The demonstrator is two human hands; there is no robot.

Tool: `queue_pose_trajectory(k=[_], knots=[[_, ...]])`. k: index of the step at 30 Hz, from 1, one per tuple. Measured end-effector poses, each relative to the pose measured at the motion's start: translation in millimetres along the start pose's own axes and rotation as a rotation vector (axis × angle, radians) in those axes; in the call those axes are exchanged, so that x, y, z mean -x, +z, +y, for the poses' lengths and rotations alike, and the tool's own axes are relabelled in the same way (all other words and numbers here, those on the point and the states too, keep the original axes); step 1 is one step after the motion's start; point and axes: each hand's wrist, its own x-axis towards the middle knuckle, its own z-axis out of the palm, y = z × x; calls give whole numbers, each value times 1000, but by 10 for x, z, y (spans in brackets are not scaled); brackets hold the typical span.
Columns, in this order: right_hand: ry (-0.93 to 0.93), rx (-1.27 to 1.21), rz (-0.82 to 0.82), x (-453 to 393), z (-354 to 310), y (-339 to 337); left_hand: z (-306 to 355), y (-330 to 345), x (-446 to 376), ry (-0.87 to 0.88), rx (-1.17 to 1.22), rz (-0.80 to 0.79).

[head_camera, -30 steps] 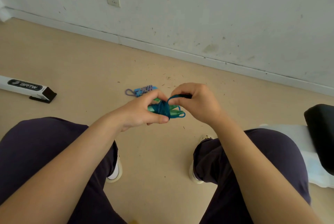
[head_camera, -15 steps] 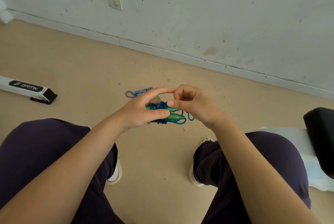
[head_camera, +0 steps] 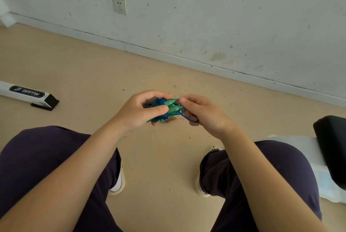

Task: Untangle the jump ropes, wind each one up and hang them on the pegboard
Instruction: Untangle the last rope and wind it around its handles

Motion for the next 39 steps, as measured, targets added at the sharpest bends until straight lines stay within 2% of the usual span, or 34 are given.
queue_pose_trajectory(k=[8, 15, 21, 25, 32, 39], knots=[[64, 286, -51, 43, -12, -43, -23, 8, -30, -78, -88, 163], [115, 466, -147, 56, -22, -48, -19, 48, -17, -63, -115, 132], [65, 318, -29, 90, -41, -158, -34, -82, -37, -51, -116, 106], [93, 215, -38, 75, -31, -146, -78, -39, -56, -70, -117, 140], [74, 335, 32, 82, -70, -106, -69, -64, -76, -68, -92, 245], [-35, 672, 53, 68, -39, -84, -73, -33, -84, -59, -125, 307]])
